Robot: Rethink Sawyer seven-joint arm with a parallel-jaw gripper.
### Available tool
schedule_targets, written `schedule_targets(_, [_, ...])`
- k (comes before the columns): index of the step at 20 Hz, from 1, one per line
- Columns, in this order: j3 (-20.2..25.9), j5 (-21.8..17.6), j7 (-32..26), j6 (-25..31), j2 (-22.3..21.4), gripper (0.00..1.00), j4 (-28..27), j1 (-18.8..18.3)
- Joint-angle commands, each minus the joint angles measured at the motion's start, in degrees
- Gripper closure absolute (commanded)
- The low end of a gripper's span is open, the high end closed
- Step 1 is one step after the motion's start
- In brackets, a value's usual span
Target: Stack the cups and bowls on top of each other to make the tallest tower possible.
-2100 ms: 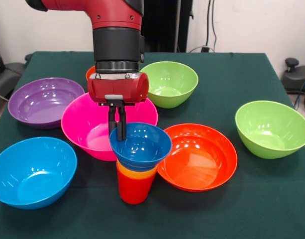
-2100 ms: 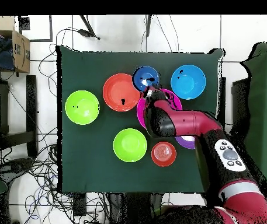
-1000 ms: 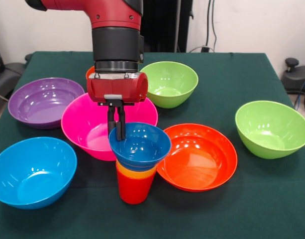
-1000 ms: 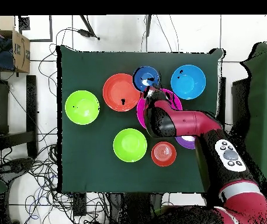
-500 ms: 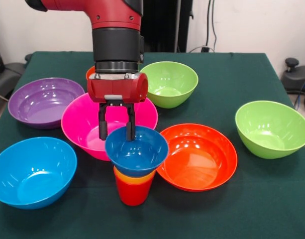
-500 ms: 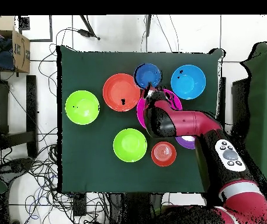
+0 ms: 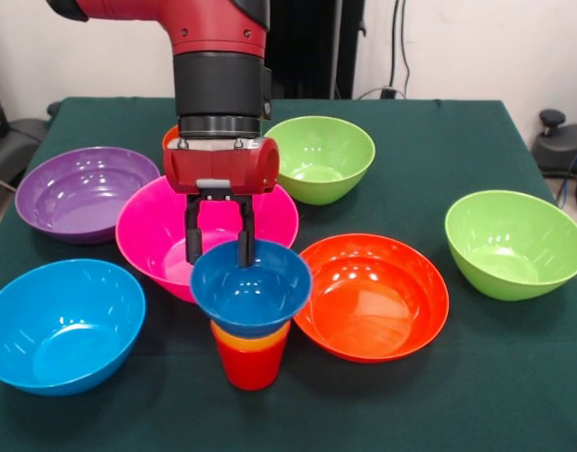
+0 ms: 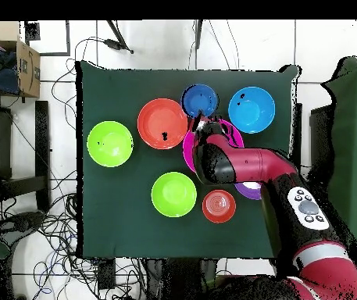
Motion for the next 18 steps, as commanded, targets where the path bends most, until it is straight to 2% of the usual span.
schedule_targets(1, [1.0,-2.0,-1.6,7.5,0.4,0.00,-1.4,0.9])
schedule_targets(6, [3.0,0.5,-3.0,13.4,-3.9,0.00,-1.4,0.9])
schedule_targets(15, [6.1,3.2,-4.3,19.9,-8.4,0.00,-3.4,0.8])
schedule_targets(18, [7.0,4.9,-5.6,24.9,-9.9,0.00,-4.8,1.1])
